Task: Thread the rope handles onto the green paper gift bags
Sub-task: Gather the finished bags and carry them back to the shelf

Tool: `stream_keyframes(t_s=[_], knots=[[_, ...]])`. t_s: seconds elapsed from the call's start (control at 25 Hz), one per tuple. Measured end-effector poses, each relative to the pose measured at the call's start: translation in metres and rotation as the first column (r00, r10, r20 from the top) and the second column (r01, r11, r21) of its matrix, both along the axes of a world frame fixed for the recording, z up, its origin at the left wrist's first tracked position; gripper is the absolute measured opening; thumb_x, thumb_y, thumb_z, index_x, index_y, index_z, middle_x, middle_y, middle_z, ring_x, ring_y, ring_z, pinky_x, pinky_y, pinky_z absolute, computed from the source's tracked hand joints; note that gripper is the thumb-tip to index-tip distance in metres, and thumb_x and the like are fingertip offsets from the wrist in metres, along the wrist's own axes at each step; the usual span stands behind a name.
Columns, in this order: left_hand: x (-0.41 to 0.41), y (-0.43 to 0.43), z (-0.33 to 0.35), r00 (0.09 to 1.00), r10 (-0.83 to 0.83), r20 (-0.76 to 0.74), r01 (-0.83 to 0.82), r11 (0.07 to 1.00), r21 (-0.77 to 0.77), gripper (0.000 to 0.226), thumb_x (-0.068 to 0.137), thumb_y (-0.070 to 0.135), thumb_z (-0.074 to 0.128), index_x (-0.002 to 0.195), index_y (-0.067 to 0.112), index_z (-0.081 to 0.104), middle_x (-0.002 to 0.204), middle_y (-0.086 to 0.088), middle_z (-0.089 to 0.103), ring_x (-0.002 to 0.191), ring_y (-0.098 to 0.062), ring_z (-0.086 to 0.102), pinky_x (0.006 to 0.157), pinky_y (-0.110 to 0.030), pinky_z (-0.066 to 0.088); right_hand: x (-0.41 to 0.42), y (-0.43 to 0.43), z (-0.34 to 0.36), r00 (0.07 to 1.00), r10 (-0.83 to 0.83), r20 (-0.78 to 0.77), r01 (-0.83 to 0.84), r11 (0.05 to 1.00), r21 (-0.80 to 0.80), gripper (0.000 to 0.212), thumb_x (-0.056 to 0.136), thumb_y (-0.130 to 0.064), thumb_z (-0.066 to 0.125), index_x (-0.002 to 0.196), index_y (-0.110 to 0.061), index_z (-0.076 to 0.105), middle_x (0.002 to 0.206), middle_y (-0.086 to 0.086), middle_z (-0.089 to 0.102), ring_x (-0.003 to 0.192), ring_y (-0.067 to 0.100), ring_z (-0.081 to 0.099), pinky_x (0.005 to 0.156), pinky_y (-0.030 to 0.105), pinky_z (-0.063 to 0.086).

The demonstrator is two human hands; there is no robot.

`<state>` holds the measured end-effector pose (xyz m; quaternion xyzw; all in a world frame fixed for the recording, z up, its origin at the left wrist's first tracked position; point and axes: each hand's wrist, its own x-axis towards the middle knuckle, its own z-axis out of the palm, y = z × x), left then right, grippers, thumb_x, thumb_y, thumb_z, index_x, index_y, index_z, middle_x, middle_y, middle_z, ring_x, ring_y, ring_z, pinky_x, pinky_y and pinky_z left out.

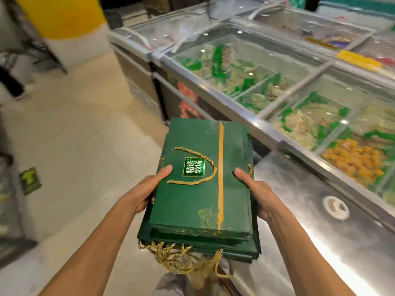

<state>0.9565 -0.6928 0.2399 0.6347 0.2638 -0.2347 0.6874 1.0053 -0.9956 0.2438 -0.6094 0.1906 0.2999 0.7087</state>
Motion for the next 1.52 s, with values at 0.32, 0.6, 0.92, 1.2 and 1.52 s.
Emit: stream_keyframes(t_s=[0.32, 0.6, 0.92, 1.2, 1.52], knots=[[-0.115, 0.171, 0.020, 0.871, 0.483, 0.092, -0.483, 0.875, -0.021, 0.107, 0.037, 0.079, 0.085, 0.123, 0.018, 0.069, 0.117, -0.010, 0.074, 0.107, -0.026, 0.072, 0.100, -0.043, 0.052, 0.029, 0.234, 0.027, 0.869, 0.487, 0.089, -0.491, 0.871, 0.022, 0.063, 0.069, -0.045, 0.086, 0.115, -0.004, 0.073, 0.104, 0.015, 0.077, 0.096, 0.030, 0.076, 0.088, 0.044, 0.061], [-0.206, 0.314, 0.034, 0.636, 0.768, 0.076, -0.769, 0.639, -0.032, 0.074, 0.064, 0.069, 0.080, 0.116, 0.016, 0.075, 0.114, -0.011, 0.075, 0.105, -0.027, 0.073, 0.102, -0.045, 0.051, 0.005, 0.458, 0.040, 0.648, 0.757, 0.084, -0.758, 0.652, -0.029, 0.064, 0.072, -0.049, 0.084, 0.114, -0.002, 0.071, 0.104, 0.016, 0.077, 0.097, 0.032, 0.076, 0.094, 0.048, 0.058], [-0.296, 0.414, 0.034, 0.313, 0.949, 0.041, -0.948, 0.314, -0.042, 0.055, 0.090, 0.061, 0.056, 0.117, 0.016, 0.073, 0.113, -0.008, 0.076, 0.102, -0.023, 0.074, 0.088, -0.037, 0.055, -0.045, 0.672, 0.034, 0.290, 0.953, 0.091, -0.956, 0.292, -0.013, 0.066, 0.070, -0.049, 0.084, 0.113, -0.001, 0.071, 0.103, 0.014, 0.078, 0.096, 0.029, 0.076, 0.088, 0.042, 0.059], [-0.315, 0.465, 0.031, -0.091, 0.996, 0.026, -0.996, -0.091, -0.006, 0.069, 0.076, 0.069, 0.066, 0.116, 0.013, 0.074, 0.111, -0.009, 0.076, 0.099, -0.023, 0.074, 0.086, -0.036, 0.055, -0.073, 0.845, 0.022, -0.066, 0.994, 0.089, -0.997, -0.069, 0.024, 0.067, 0.069, -0.045, 0.085, 0.115, 0.001, 0.069, 0.102, 0.016, 0.078, 0.094, 0.029, 0.076, 0.082, 0.040, 0.060], [-0.364, 0.475, 0.029, -0.512, 0.859, 0.022, -0.859, -0.512, -0.005, 0.077, 0.068, 0.071, 0.077, 0.118, 0.012, 0.073, 0.112, -0.011, 0.076, 0.103, -0.025, 0.073, 0.097, -0.040, 0.053, -0.177, 0.970, 0.023, -0.459, 0.887, 0.044, -0.886, -0.461, 0.042, 0.054, 0.078, -0.040, 0.082, 0.111, 0.001, 0.072, 0.100, 0.016, 0.078, 0.091, 0.029, 0.077, 0.078, 0.038, 0.061]])
